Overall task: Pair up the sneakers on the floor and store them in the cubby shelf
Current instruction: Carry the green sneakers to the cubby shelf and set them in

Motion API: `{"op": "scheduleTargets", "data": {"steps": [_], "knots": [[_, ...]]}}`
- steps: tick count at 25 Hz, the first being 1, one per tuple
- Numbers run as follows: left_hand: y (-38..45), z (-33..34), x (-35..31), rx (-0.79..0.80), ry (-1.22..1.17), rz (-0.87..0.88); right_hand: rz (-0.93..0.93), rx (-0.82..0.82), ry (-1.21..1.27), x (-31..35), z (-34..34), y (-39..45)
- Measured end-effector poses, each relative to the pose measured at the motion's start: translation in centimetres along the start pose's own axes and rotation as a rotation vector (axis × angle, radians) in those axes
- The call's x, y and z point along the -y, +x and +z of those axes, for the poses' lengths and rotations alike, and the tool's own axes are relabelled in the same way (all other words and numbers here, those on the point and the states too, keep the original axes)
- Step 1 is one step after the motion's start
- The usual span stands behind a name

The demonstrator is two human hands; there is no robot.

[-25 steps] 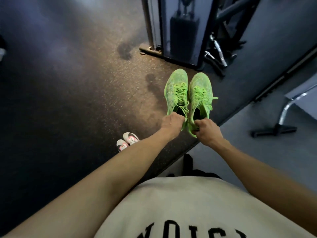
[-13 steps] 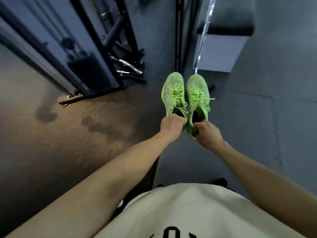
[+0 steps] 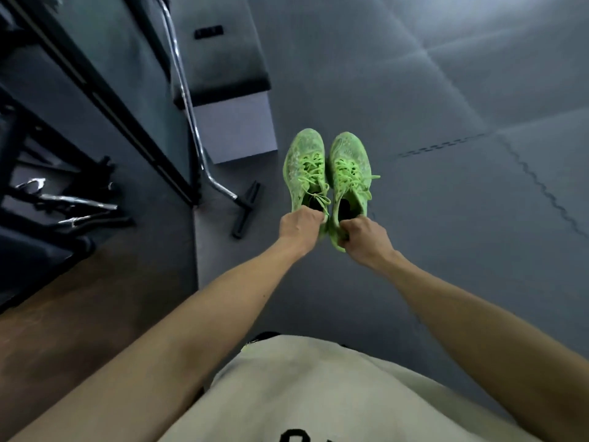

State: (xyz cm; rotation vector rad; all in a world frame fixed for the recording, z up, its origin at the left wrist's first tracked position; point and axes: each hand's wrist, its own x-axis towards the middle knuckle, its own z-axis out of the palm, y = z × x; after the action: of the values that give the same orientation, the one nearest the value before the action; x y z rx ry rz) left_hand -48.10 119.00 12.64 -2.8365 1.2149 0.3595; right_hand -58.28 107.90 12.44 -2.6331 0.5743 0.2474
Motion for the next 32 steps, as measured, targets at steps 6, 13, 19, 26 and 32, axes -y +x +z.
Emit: {"op": "scheduleTargets", "data": {"steps": [6,13,19,26,32], "knots": [[14.3,-2.1,-6.5,0.004,-0.022,0.035,0.038,-0.043,0.001,-10.2,-5.7,10.0],[34.9,-4.5,-11.1,0.037,-0.068,0.095,0.088,-0.051,-0.029,-20.5,-12.8,25.4],[51.8,-9.1,-15.5,0.029,-0.03,0.141,0.139,-0.084,-0.009,-28.9,-21.2,38.2],[73.1,-13.5,-21.0,-0.004,-0.036,0.084,0.085,-0.105,0.016,-40.8,-30.6,55.8],[88.4,-19.1,-25.0,-0.06,-0.069,0.007,0.008,-0.074,-0.002,-48.4,-40.4,69.6]]}}
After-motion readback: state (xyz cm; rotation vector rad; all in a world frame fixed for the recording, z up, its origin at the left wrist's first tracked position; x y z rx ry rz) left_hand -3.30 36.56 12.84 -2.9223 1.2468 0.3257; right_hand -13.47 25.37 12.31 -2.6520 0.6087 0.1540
